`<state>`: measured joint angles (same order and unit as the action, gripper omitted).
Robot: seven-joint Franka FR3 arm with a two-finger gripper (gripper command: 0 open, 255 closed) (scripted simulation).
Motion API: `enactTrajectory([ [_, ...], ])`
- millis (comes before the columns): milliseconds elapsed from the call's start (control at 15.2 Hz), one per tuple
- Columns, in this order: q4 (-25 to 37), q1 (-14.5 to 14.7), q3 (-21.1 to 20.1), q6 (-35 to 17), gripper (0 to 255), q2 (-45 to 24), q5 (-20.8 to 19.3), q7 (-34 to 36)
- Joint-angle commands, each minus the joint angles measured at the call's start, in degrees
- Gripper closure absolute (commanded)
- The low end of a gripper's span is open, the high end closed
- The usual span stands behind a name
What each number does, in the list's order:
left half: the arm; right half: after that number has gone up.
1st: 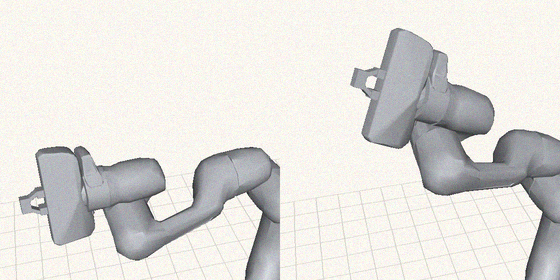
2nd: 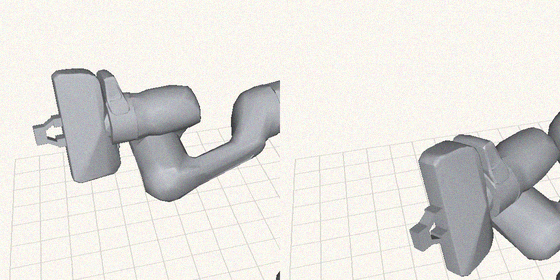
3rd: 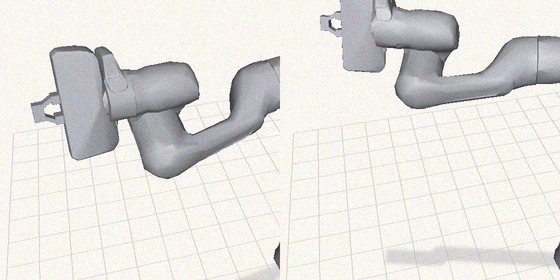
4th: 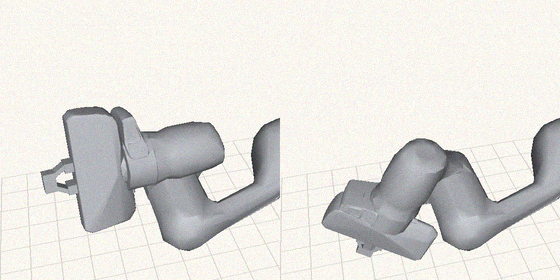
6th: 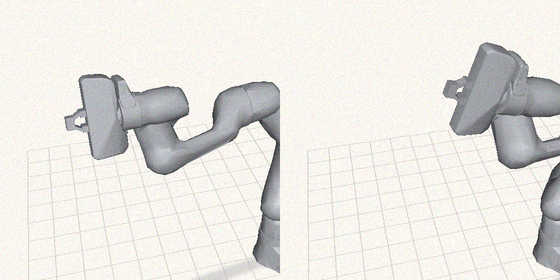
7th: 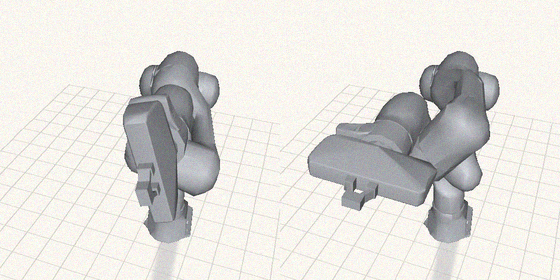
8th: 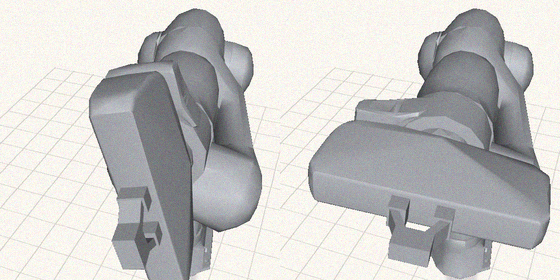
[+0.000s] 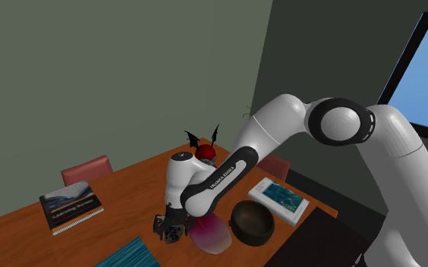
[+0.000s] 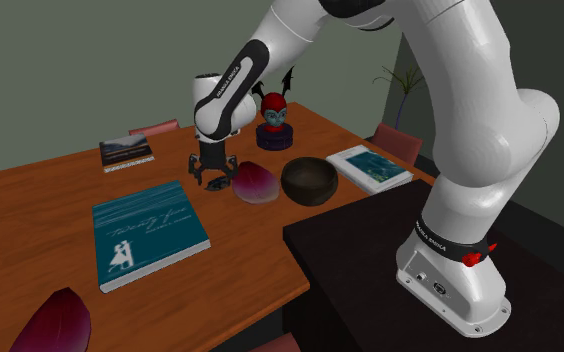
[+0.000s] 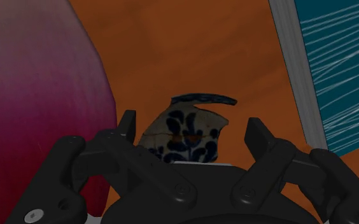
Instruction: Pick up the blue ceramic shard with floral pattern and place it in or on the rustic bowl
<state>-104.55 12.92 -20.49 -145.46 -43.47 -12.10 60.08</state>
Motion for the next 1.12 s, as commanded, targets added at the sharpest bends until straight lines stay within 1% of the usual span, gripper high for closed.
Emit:
enactTrajectory([
  [0,0.6,0.5,0.4,-0.8,0,-1.4,-0.3,0.3],
  [528,0.7,0.6,0.6,-1.0,0,-1.8,-0.4,0.3],
  [594,0.7,0.6,0.6,-1.0,255,-1.8,-0.4,0.3],
  [1056,0.7,0.6,0.6,-1.0,255,-1.8,-0.4,0.4],
])
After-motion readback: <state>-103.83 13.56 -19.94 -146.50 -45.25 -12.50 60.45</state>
